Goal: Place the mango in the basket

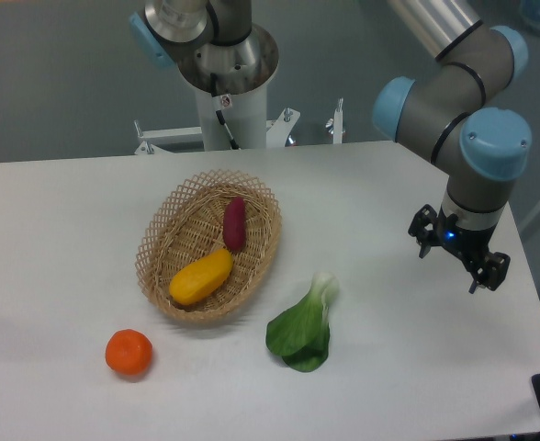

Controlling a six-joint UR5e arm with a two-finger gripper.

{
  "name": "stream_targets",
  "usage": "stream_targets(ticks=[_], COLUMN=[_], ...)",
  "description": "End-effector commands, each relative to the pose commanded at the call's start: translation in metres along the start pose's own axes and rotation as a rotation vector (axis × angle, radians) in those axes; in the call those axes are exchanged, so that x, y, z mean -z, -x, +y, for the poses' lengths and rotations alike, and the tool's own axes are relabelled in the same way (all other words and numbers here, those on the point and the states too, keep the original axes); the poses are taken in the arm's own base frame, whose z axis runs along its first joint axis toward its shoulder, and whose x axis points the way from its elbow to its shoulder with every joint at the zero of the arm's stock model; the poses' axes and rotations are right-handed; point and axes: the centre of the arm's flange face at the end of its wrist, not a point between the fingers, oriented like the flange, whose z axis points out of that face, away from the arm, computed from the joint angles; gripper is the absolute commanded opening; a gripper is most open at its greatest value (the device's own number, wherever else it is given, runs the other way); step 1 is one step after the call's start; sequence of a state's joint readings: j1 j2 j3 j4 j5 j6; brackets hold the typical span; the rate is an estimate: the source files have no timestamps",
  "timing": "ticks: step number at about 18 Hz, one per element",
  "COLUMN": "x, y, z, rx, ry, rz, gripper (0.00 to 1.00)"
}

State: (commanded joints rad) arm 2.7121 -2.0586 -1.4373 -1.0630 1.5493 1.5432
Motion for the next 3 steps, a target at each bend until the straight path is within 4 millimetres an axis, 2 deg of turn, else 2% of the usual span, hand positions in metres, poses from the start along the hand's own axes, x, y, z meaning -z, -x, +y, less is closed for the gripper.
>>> stream_targets(ticks=[3], x=[0.0000], y=[0.0002], z=[0.0010], rx=[0.002], ry=[0.000], rz=[0.000], gripper=[1.00])
